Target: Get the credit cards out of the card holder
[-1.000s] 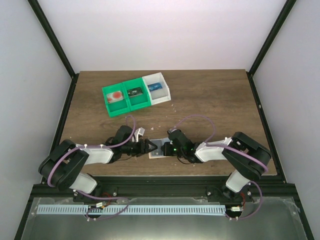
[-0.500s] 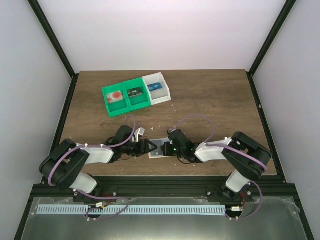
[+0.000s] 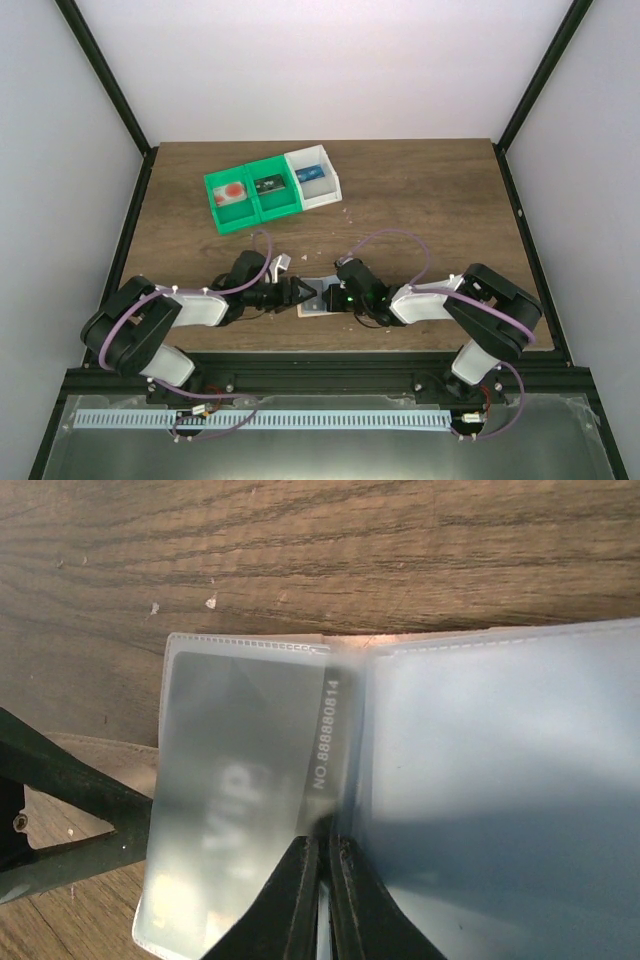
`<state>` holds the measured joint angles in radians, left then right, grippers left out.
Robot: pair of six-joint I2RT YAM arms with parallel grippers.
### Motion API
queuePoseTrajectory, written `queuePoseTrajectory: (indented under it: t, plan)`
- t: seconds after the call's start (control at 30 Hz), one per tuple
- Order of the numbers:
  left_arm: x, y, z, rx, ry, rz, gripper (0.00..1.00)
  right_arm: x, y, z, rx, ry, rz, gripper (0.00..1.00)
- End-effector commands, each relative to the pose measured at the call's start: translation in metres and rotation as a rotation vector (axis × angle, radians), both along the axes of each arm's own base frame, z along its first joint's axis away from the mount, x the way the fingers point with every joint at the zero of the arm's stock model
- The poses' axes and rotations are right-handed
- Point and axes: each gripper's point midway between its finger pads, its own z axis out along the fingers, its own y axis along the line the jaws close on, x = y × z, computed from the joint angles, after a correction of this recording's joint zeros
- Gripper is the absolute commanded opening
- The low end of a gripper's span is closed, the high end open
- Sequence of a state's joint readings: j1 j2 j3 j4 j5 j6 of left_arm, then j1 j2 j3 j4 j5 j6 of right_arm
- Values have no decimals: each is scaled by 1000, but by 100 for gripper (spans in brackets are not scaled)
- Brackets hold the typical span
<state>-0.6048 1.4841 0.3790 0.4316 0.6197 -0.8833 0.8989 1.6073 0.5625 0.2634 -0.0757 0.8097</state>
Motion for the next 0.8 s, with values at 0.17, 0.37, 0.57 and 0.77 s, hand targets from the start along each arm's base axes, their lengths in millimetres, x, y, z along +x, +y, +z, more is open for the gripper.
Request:
queuePoseTrajectory:
  t: [0.17,0.37,0.57,0.77]
  plan:
    - [0,-10,29,-98,-48,-30,67,-18,-16,-33,-96,92,1,7]
    - [0,-10,32,-103,-54,-30,68,-18,-15,-33,-87,95,6,7]
    - [0,-12,37,-116,-56,-35,68,-18,-15,-32,-85,92,5,7]
    - [-3,-15,39,-144,-46,-52,67,-22,-11,-29,-42,98,17,7]
